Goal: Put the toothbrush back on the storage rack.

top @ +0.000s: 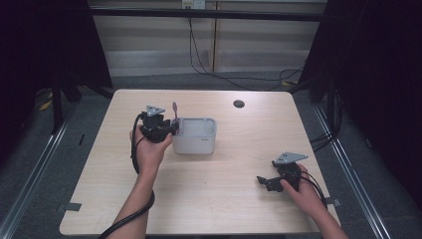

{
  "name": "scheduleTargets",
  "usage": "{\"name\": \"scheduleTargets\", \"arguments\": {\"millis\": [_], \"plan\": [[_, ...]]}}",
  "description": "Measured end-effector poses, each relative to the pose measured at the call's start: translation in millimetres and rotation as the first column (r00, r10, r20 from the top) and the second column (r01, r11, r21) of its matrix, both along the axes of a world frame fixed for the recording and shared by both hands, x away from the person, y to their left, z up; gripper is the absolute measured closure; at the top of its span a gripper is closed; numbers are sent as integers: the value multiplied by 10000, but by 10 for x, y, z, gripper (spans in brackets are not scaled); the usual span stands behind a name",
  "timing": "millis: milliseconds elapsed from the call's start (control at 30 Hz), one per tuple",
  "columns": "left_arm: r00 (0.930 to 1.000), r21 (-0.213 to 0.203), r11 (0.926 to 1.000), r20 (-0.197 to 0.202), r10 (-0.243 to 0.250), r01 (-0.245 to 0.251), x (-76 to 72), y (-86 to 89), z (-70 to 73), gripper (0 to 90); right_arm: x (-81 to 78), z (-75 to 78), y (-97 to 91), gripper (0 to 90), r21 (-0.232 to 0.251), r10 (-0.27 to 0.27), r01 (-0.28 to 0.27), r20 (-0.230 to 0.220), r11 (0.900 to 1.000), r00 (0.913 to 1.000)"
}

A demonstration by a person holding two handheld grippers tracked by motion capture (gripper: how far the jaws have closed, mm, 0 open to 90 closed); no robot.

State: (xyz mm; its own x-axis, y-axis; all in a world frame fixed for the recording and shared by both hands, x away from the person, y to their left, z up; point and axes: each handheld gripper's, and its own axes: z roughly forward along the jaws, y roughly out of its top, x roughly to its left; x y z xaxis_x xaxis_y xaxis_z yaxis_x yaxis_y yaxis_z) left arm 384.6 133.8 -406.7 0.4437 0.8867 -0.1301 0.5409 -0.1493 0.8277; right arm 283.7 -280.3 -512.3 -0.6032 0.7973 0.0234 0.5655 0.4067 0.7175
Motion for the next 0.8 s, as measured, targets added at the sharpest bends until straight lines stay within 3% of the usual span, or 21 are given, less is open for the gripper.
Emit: {"name": "scheduleTargets", "arguments": {"millis": [800], "plan": [[9995, -479, 9987, 235, -187, 198, -70, 165, 27, 467, 0, 0, 0, 109, -2, 4, -4, 3, 10000, 10000]]}}
